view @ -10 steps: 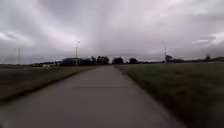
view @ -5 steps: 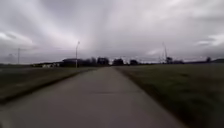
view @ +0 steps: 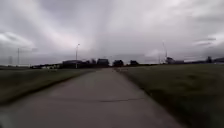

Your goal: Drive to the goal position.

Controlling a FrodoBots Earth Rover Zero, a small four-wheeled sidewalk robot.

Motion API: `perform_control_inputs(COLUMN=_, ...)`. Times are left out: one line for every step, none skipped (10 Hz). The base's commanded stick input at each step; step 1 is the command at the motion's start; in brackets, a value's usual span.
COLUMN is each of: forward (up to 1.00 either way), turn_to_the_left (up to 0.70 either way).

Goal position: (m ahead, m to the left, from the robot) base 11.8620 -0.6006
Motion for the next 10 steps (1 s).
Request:
perform_control_inputs(forward=0.7, turn_to_the_left=0.0)
perform_control_inputs(forward=0.7, turn_to_the_left=0.0)
perform_control_inputs(forward=0.7, turn_to_the_left=0.0)
perform_control_inputs(forward=0.7, turn_to_the_left=0.0)
perform_control_inputs(forward=0.7, turn_to_the_left=0.0)
perform_control_inputs(forward=0.7, turn_to_the_left=0.0)
perform_control_inputs(forward=0.7, turn_to_the_left=0.0)
perform_control_inputs(forward=0.7, turn_to_the_left=0.0)
perform_control_inputs(forward=0.7, turn_to_the_left=0.0)
perform_control_inputs(forward=0.7, turn_to_the_left=0.0)
